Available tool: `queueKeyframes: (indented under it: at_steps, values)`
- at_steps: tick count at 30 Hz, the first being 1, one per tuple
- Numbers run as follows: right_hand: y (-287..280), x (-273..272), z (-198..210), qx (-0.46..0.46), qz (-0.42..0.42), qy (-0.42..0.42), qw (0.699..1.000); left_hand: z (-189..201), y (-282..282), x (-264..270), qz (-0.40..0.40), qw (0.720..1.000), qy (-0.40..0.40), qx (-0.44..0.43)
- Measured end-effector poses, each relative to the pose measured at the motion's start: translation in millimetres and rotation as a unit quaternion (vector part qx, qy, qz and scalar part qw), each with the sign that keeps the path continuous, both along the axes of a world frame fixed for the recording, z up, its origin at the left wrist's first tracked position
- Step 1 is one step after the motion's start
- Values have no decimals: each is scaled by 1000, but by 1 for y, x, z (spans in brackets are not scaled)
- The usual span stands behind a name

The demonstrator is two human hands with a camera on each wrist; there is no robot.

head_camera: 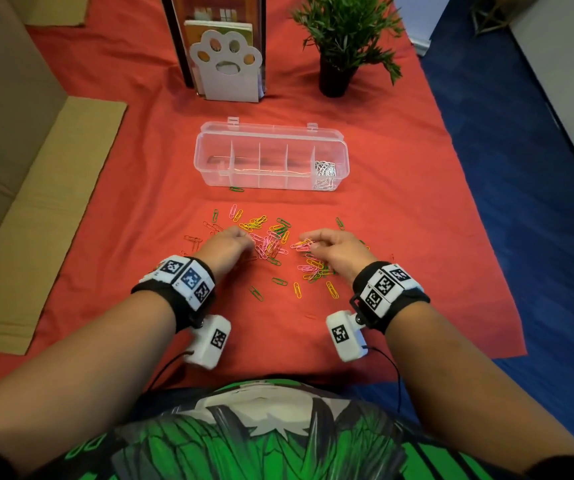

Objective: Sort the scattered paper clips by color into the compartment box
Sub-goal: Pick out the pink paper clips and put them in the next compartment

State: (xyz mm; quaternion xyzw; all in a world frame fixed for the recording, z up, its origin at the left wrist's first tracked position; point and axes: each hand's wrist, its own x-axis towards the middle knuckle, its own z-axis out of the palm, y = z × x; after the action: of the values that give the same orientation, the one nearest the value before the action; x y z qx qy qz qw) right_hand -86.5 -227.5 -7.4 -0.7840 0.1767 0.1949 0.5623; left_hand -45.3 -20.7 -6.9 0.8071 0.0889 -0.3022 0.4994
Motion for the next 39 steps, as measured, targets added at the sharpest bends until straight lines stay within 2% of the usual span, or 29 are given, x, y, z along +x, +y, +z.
queueKeyframes:
  at_steps: [3,7,10,13,16,18,20,23,25,26,29,32,36,39]
  values:
    - [3,3,1,-60,42,-26,997,7,-2,2,90,989,67,-96]
    - [4,9,5,-80,49,-4,996,14,2,6,102,977,119,-146]
    - [3,16,10,-45,23,47,998,16,2,9,135,968,137,-159]
    - [-1,18,15,109,-86,104,985,12,4,21,168,977,90,-99]
    - [-2,15,19,263,-151,107,947,4,11,37,128,990,-26,53]
    - [-2,16,19,293,-160,107,937,4,14,44,85,978,-113,156]
    - [-2,19,21,283,-171,106,938,5,13,51,40,958,-174,226]
    - [-1,23,16,194,-159,79,965,5,9,59,-22,933,-209,291]
    - [0,27,9,48,-80,48,994,4,7,64,-51,921,-212,322]
    - [0,28,6,-43,-29,29,998,4,6,65,-58,918,-210,331]
    - [4,27,-1,-249,87,-35,964,4,5,68,-77,917,-199,337]
    - [14,22,-6,-371,170,-94,908,3,5,67,-82,918,-197,335]
    - [25,18,-6,-460,254,-151,837,1,5,63,-84,908,-217,350]
    - [30,16,-5,-481,280,-158,816,1,7,63,-100,906,-219,349]
